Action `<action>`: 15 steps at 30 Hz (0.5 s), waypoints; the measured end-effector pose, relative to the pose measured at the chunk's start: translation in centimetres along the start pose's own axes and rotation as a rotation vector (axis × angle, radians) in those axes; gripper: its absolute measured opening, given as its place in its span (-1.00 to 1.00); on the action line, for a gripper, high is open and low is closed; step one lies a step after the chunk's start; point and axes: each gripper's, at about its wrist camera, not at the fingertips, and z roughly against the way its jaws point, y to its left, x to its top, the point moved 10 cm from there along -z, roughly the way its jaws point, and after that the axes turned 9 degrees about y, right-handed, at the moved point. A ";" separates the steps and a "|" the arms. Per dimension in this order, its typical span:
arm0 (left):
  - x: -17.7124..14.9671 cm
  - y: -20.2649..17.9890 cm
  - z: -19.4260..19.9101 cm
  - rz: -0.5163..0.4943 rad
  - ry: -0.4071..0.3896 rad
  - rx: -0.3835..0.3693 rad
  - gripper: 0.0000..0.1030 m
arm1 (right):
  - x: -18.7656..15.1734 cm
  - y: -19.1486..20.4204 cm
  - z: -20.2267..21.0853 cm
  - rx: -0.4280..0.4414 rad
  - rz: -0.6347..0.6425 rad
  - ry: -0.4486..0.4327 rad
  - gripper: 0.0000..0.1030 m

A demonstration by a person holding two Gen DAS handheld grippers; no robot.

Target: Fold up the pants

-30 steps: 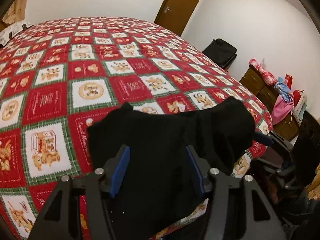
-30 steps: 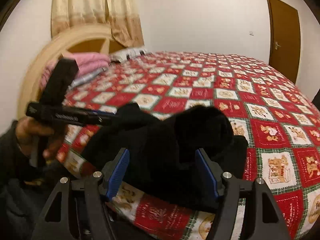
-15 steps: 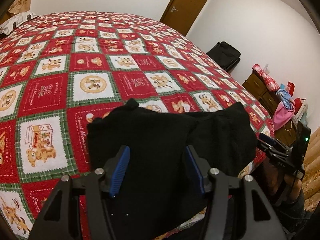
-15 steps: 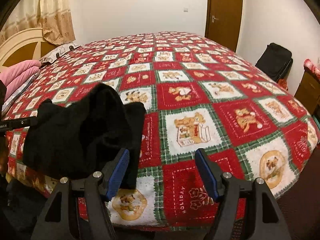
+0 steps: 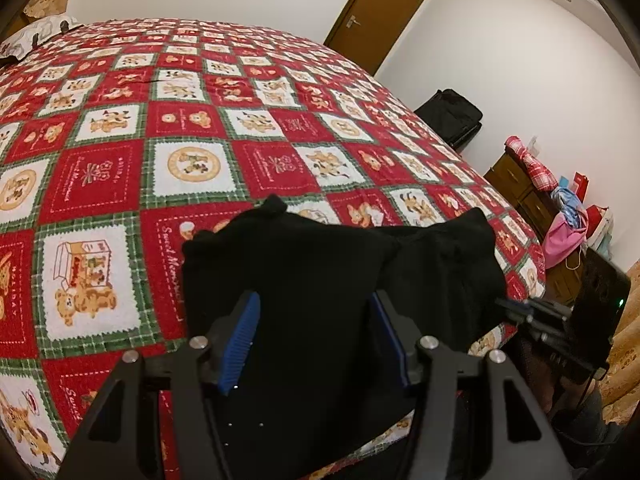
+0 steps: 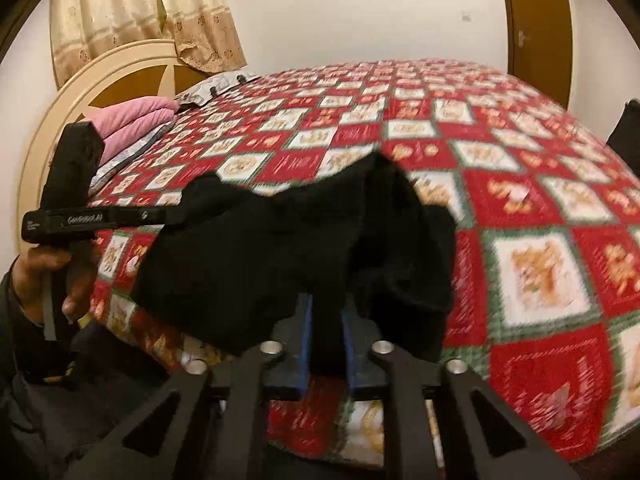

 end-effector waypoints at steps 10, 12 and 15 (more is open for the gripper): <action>-0.2 0.8 0.0 0.005 -0.006 0.022 0.16 | -0.9 -6.1 0.9 -0.111 -0.093 0.124 -0.97; -0.3 0.9 -0.3 0.011 -0.003 0.022 0.16 | -0.9 -5.7 1.5 -0.084 -0.090 0.081 -0.96; -0.4 0.7 -0.4 0.006 0.002 0.029 0.16 | 0.0 -5.1 2.3 -0.023 -0.100 0.027 -0.94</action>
